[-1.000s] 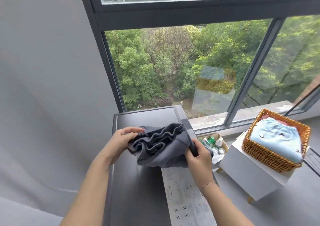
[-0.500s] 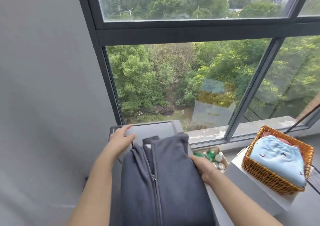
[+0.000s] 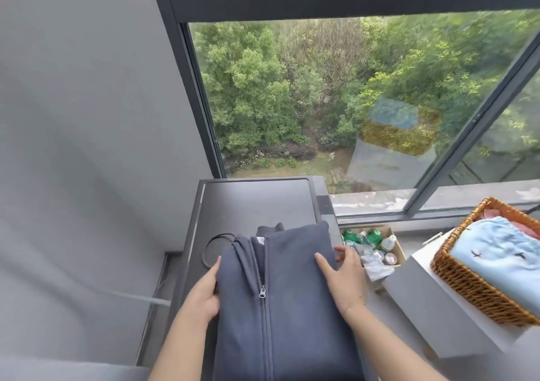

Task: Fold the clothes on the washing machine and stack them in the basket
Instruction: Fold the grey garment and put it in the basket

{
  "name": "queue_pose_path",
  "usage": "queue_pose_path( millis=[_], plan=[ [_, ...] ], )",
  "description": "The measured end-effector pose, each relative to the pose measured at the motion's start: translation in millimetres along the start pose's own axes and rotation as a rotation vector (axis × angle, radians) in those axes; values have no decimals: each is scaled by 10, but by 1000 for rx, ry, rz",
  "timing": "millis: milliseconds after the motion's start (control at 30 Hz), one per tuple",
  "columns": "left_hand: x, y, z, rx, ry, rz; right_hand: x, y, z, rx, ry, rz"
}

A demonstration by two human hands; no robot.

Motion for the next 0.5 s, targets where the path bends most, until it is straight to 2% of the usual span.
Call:
queue_pose_path(
  millis=[67, 133, 200, 267, 333, 400, 500],
  plan=[
    [28, -98, -21, -14, 23, 40, -14, 27, 94, 27, 148, -137],
    [11, -179, -55, -61, 10, 70, 7, 13, 261, 79, 333, -197],
    [-26, -215, -106, -98, -1, 63, 55, -121, 403, 181, 392, -70],
    [-29, -256, -117, -129, 6, 67, 104, -336, 385, 332, 319, 106],
    [-6, -314, -115, -150, 10, 88, 133, -469, 356, 469, 293, 156],
    [-8, -358, -131, -177, -43, 97, 133, -524, 386, 463, 342, 153],
    [-50, -340, -215, -162, -161, 76, 98, -502, 384, 286, 353, 184]
  ],
)
Point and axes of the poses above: each hand's wrist, its own x-axis away from the middle knuckle, its own y-axis out of the back of the hand, z = x × y, the point moved 6 cm from there along -x, towards the middle knuckle, and after that the axes turned 7 degrees about -z, right-handed, at the moved point
